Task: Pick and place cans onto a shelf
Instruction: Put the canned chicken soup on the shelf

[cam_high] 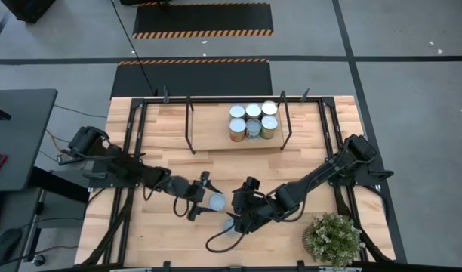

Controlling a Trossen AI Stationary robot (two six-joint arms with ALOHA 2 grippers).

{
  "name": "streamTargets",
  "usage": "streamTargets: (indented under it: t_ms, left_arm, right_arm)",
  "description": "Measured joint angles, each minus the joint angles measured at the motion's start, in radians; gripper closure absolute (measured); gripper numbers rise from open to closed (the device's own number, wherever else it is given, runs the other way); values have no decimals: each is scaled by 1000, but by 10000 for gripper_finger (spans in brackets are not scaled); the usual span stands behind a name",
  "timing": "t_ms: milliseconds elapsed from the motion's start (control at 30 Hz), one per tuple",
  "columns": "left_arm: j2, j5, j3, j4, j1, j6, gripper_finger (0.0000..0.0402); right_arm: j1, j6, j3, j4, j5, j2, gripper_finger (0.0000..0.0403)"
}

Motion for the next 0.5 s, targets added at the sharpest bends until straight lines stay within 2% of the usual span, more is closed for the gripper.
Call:
streamTargets:
  t_ms: [133, 300, 500]
  left_arm:
    - [46, 66, -37, 104, 102, 50, 106]
    - [88, 176, -45, 184, 221, 13, 106]
    - [141, 206, -46, 195, 251, -28, 106]
  right_arm:
    - [-21, -18, 0, -1, -8, -3, 35]
    - [-28, -23, 0, -73, -21, -6, 35]
    - [-47, -21, 0, -114, -16, -6, 35]
